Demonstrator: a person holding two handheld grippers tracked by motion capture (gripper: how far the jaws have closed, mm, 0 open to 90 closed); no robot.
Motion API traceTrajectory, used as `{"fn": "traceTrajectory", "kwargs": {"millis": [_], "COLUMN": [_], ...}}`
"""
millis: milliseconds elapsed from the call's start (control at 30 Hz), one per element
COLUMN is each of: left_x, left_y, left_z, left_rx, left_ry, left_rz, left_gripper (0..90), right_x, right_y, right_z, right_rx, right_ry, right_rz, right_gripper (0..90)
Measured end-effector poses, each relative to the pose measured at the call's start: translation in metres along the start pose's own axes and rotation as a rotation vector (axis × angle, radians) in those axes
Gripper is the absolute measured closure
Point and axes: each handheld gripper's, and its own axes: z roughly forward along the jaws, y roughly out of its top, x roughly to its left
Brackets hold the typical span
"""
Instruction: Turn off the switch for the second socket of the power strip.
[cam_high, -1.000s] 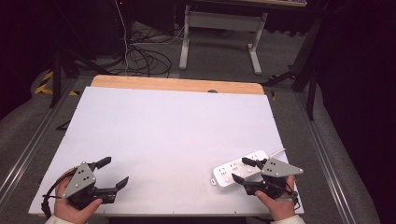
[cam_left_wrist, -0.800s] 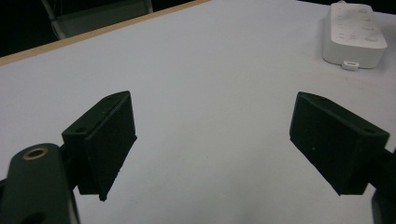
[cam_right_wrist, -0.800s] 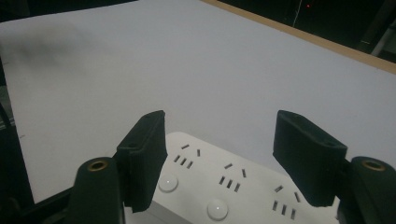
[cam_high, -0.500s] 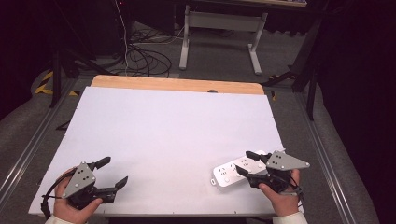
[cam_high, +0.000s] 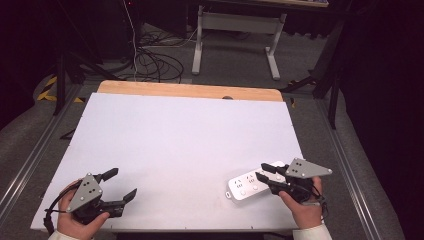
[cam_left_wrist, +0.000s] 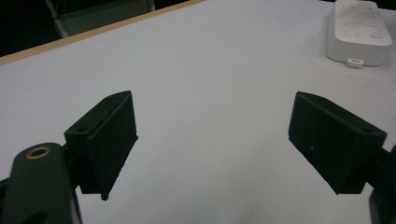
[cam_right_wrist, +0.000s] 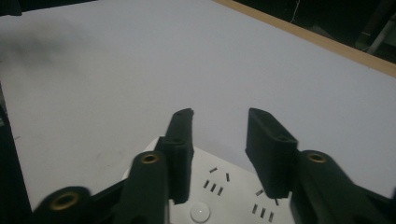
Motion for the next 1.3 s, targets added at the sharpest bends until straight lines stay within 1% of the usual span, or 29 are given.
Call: {"fn": "traceTrajectory", "kwargs": {"millis": [67, 167, 300, 400, 433, 467, 500, 533, 567, 600, 633, 700, 733, 767, 800, 900, 967, 1000, 1100, 1167, 1233, 1300], "left_x": [0.000, 0.000, 0.000, 0.000, 0.000, 0.000, 0.000, 0.000, 0.000, 0.000, 0.000, 0.000, 0.000, 0.000, 0.000, 0.000, 0.000, 0.000, 0.000, 0.000, 0.000, 0.000], "left_y": [0.000, 0.000, 0.000, 0.000, 0.000, 0.000, 0.000, 0.000, 0.000, -0.001, -0.001, -0.001, -0.001, -0.001, -0.001, -0.001, -0.001, -0.001, -0.001, -0.001, -0.001, -0.001], "left_z": [0.000, 0.000, 0.000, 0.000, 0.000, 0.000, 0.000, 0.000, 0.000, 0.001, 0.001, 0.001, 0.001, 0.001, 0.001, 0.001, 0.001, 0.001, 0.001, 0.001, 0.001, 0.001], "left_rx": [0.001, 0.002, 0.004, 0.011, 0.011, 0.013, 0.013, 0.013, 0.013, 0.014, 0.014, 0.015, 0.017, 0.017, 0.017, 0.019, 0.020, 0.020, 0.020, 0.021, 0.021, 0.020], "left_ry": [0.000, 0.001, 0.004, 0.012, 0.012, 0.013, 0.013, 0.013, 0.013, 0.013, 0.013, 0.012, 0.011, 0.011, 0.011, 0.012, 0.012, 0.012, 0.012, 0.012, 0.013, 0.012], "left_rz": [0.000, 0.003, 0.000, 0.000, 0.000, 0.000, 0.000, 0.001, 0.001, 0.000, 0.000, 0.000, 0.001, 0.001, 0.000, 0.001, 0.000, 0.000, -0.001, -0.001, -0.001, -0.002], "left_gripper": [16.1, 16.2, 16.3, 16.5, 16.5, 16.6, 16.6, 16.6, 16.6, 16.6, 16.6, 16.6, 16.6, 16.6, 16.6, 16.6, 16.6, 16.6, 16.6, 16.6, 16.6, 16.6], "right_x": [-0.002, -0.004, -0.006, -0.008, -0.008, -0.010, -0.010, -0.014, -0.014, -0.018, -0.019, -0.021, -0.023, -0.023, -0.026, -0.029, -0.030, -0.032, -0.034, -0.034, -0.035, -0.035], "right_y": [0.002, 0.006, 0.010, 0.013, 0.013, 0.015, 0.015, 0.017, 0.017, 0.017, 0.016, 0.016, 0.015, 0.015, 0.015, 0.013, 0.012, 0.010, 0.008, 0.007, 0.006, 0.005], "right_z": [-0.001, -0.001, -0.001, 0.000, 0.000, 0.002, 0.002, 0.004, 0.004, 0.006, 0.006, 0.007, 0.007, 0.007, 0.008, 0.009, 0.010, 0.011, 0.012, 0.013, 0.014, 0.015], "right_rx": [0.023, 0.058, 0.089, 0.129, 0.129, 0.168, 0.168, 0.203, 0.203, 0.234, 0.245, 0.255, 0.269, 0.269, 0.288, 0.325, 0.334, 0.351, 0.375, 0.381, 0.411, 0.429], "right_ry": [0.003, -0.009, -0.019, -0.041, -0.041, -0.052, -0.052, -0.054, -0.054, -0.056, -0.061, -0.059, -0.060, -0.060, -0.063, -0.062, -0.063, -0.069, -0.076, -0.077, -0.078, -0.070], "right_rz": [0.006, 0.004, 0.002, 0.003, 0.003, 0.011, 0.011, 0.022, 0.022, 0.044, 0.050, 0.056, 0.070, 0.070, 0.086, 0.105, 0.110, 0.122, 0.133, 0.137, 0.147, 0.150], "right_gripper": [80.1, 90.0, 90.0, 90.0, 90.0, 90.0, 90.0, 90.0, 90.0, 90.0, 90.0, 90.0, 90.0, 90.0, 90.0, 90.0, 90.0, 90.0, 90.0, 90.0, 90.0, 90.0]}}
